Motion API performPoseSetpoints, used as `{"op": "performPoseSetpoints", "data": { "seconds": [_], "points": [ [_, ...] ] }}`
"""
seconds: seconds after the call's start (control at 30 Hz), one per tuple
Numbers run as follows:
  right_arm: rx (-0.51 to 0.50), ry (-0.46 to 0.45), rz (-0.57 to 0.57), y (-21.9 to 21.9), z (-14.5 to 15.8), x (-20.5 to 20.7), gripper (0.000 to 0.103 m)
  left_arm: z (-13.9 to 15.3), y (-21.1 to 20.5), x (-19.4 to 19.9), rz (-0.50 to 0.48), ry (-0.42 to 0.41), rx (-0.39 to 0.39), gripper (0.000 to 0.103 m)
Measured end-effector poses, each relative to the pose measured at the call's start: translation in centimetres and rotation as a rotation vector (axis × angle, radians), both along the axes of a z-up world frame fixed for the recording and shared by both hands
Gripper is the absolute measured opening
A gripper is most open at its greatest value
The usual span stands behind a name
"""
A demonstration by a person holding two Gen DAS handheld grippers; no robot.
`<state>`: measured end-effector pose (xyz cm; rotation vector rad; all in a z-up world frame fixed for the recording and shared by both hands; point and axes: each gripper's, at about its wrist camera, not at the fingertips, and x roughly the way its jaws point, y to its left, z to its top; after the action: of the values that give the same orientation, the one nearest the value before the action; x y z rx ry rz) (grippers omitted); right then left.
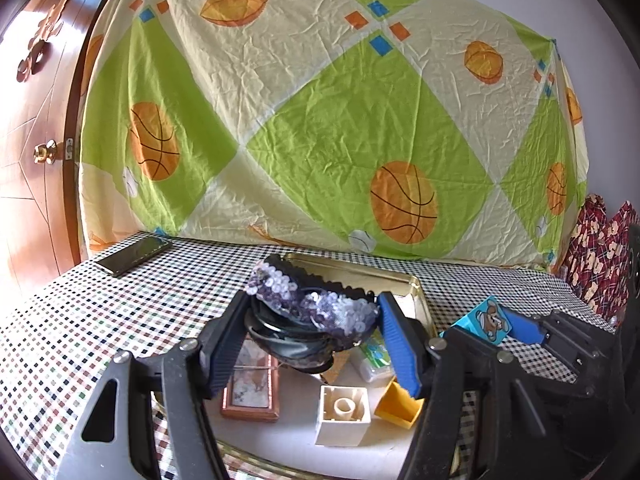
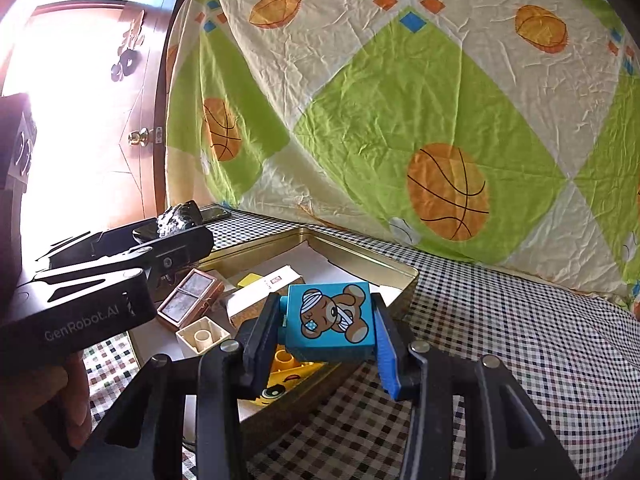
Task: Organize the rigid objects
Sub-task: 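Lower the geode and bear block into the tin and open both tools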
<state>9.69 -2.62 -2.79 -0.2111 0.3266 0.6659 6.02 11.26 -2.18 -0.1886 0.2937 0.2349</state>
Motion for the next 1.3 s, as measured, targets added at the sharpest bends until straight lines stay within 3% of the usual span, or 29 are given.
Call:
{"op": "performPoseSetpoints", "data": {
  "seconds": [0.2, 0.53, 1.1, 1.3],
  "points": [
    [-0.005, 0.003, 0.017, 1.5, 1.2, 0.8, 0.045, 0.3, 1.4, 0.3, 0.025, 0.028, 0.029, 0.064],
    [-0.018, 0.093, 0.024, 4.3, 2.7, 4.6, 0.045, 0.4, 2.9, 1.9, 0.022, 0.111, 0.061, 0.064],
    [-0.109, 0.231, 0.045, 6.9, 0.6, 7.7, 0.046, -0.8, 2.8, 4.7, -0.03, 0.247, 0.091, 0.066],
    [-0.079, 0.22, 0.013, 5.7, 0.9, 7.5, 0.064, -0.5, 2.7, 4.3, -0.033, 0.235, 0.101, 0.068]
  ]
}}
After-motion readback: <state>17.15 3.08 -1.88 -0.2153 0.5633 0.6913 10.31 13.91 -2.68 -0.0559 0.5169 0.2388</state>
